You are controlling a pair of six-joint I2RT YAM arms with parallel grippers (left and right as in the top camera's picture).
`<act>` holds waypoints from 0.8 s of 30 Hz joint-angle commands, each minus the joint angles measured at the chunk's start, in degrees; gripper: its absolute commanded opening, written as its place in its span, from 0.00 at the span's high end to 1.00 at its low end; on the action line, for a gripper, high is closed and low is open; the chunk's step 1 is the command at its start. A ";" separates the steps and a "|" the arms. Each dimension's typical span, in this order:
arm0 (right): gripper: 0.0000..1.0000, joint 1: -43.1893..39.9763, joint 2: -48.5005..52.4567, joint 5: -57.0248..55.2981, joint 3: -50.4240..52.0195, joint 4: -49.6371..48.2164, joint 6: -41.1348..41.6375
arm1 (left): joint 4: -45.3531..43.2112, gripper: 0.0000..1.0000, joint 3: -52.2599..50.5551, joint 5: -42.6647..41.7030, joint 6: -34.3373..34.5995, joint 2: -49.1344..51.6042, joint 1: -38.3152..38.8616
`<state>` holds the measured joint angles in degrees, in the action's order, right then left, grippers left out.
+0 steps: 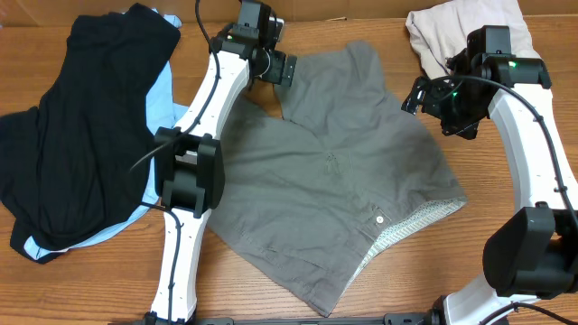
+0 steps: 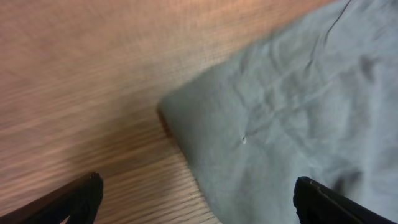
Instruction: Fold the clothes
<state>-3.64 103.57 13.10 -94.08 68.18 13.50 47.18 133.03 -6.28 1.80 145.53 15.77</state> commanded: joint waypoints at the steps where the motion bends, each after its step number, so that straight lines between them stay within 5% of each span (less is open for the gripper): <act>1: 0.00 0.11 0.04 0.07 -0.15 -0.17 0.17 | 0.76 0.00 0.20 -2.36 2.10 4.28 0.44; 10: 0.00 0.11 0.04 0.07 -0.15 -0.28 0.17 | -0.79 0.12 0.20 -2.60 2.54 5.66 0.76; 20: 0.00 0.11 0.04 0.07 -0.15 -0.44 0.17 | -3.78 0.70 0.20 -2.34 2.54 6.23 1.51; 23: 0.00 0.11 0.04 0.07 -0.15 -0.46 0.17 | -3.06 0.96 0.22 2.99 6.08 6.21 0.98; 24: 0.00 0.11 0.04 0.07 -0.15 -0.52 0.17 | -2.08 0.96 0.24 4.68 7.72 6.21 0.33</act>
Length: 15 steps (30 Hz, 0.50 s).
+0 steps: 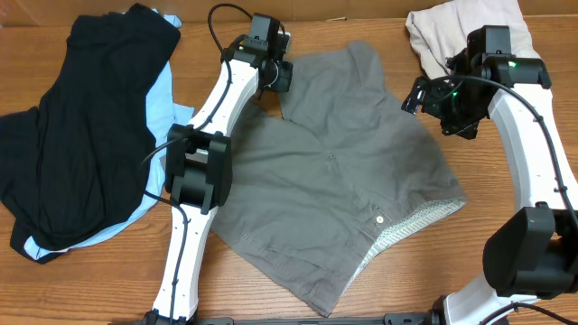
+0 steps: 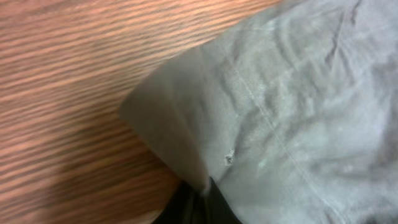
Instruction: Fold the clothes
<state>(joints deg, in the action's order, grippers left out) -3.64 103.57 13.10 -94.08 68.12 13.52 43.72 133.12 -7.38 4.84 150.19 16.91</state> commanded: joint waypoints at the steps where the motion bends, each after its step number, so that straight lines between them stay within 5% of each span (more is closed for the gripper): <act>1: 0.00 0.11 0.07 0.07 -0.11 -0.61 0.17 | 2.40 0.96 0.20 6.60 5.84 1.53 -1.53; 13: 0.00 0.17 0.85 0.07 0.00 -1.51 1.92 | 26.34 0.96 3.23 6.88 9.53 1.51 -19.41; 15: 0.00 0.17 1.60 0.09 0.00 -1.49 1.95 | 28.15 0.86 3.23 4.22 10.23 1.51 -22.45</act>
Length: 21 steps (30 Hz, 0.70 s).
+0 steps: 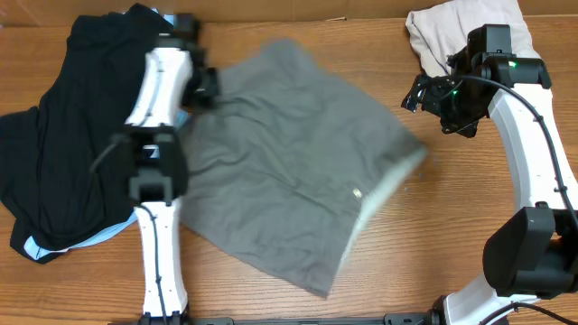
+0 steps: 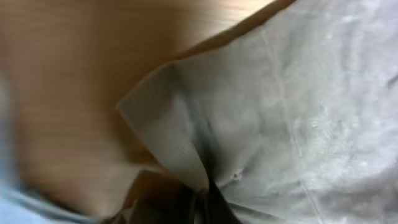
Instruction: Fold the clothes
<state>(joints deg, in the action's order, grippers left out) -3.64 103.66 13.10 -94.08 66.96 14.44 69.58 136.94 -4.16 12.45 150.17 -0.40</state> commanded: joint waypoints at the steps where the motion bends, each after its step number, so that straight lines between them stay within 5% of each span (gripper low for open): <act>1: 0.00 0.17 1.97 0.09 0.00 -0.31 1.16 | 2.97 0.80 -0.59 -1.55 2.19 1.53 -6.25; 5: 0.00 0.20 3.56 0.13 0.00 -0.68 2.54 | 3.65 0.57 -0.33 -13.42 -1.33 1.53 -9.97; 13: 0.01 0.20 3.85 -0.57 1.07 -0.57 6.71 | 11.93 0.50 16.15 -18.82 -10.60 1.53 -8.68; 18: 0.12 0.26 3.85 0.76 6.82 -4.20 6.80 | 20.63 0.34 40.59 -17.31 -12.76 1.53 -5.60; 21: 0.12 1.05 3.85 1.16 11.06 -9.86 3.28 | 20.79 0.29 42.88 -20.02 -15.72 -2.27 -4.28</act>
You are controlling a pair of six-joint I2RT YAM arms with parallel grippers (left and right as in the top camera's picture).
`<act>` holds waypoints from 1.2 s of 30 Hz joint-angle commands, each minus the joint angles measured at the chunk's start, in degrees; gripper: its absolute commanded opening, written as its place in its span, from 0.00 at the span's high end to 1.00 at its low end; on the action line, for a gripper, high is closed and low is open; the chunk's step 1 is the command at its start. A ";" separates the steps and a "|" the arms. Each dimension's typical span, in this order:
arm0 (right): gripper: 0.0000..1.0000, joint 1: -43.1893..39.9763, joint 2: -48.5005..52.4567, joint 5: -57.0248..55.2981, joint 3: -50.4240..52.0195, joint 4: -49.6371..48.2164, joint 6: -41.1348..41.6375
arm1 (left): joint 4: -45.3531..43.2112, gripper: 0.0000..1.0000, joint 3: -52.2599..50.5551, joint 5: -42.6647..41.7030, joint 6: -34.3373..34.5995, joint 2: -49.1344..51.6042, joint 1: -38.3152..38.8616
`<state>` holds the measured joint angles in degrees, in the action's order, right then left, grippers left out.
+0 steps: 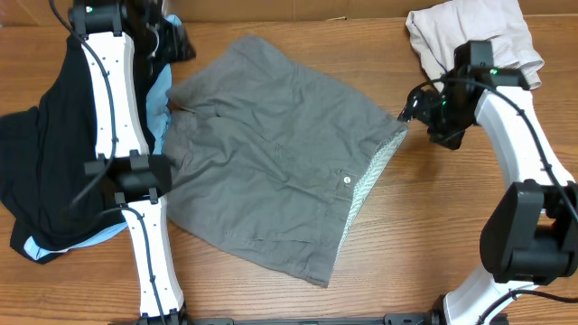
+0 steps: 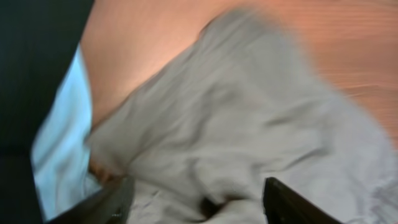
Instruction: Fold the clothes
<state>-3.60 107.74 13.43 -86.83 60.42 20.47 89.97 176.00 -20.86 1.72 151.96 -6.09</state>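
Grey shorts [image 1: 280, 153] lie spread flat across the middle of the table, with the buttoned waistband toward the lower right. My left gripper [image 1: 173, 41] hangs open over their crumpled upper-left corner. In the left wrist view its fingers stand wide apart around the left gripper [image 2: 199, 205], with nothing held above the grey cloth [image 2: 249, 112]. My right gripper [image 1: 417, 113] is at the shorts' right edge by the waistband corner. Whether it is touching or gripping the cloth does not show.
A black garment [image 1: 63, 135] lies at the far left on top of a light blue one [image 1: 161, 99], which touches the shorts' left edge. A beige garment [image 1: 442, 27] is bunched at the back right behind the right arm. Bare wooden table [image 1: 452, 235] shows at the front right.
My left gripper was shut on the shorts' upper-left corner and is now open above it, farther left. The shorts lie farther left. My right gripper has come down-left to their right edge.
My left gripper stood open over the shorts' upper-left corner, then was shut on that corner. Then it held the corner farther left, with the shorts shifted that way. Now the corner is let go and the shorts lie flat beside the blue garment.
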 commanded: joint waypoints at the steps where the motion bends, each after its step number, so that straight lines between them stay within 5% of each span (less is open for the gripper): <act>1: 0.12 1.38 -0.24 0.76 5.01 -5.09 -3.93 | 0.68 0.29 3.98 -4.79 -7.08 -5.64 1.92; 10: 0.12 3.98 0.35 -0.35 14.53 -21.92 -5.51 | 1.60 0.27 3.98 1.31 -15.08 -16.85 9.99; 15: 0.17 4.02 4.02 -4.70 15.30 -22.47 -5.51 | 3.65 0.27 3.98 8.35 -15.02 -19.30 14.86; 23: 0.43 4.02 8.13 -5.46 15.30 -25.35 -5.49 | 6.82 0.28 3.98 15.54 -11.96 -20.09 19.52; 25: 0.57 4.02 8.13 -5.44 15.30 -26.64 -5.49 | 6.82 0.28 3.96 15.50 -11.93 -20.09 20.04; 28: 0.93 4.02 8.13 -5.53 15.30 -29.73 -5.46 | 6.80 0.29 3.76 15.52 -11.93 -20.06 20.39; 36: 0.96 3.82 8.11 -10.45 14.49 -42.93 -5.25 | 6.78 0.30 3.72 15.54 -11.96 -20.06 20.37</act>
<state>0.43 115.28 6.46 -71.66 20.12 15.03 96.68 179.24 -6.13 -10.90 133.16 13.91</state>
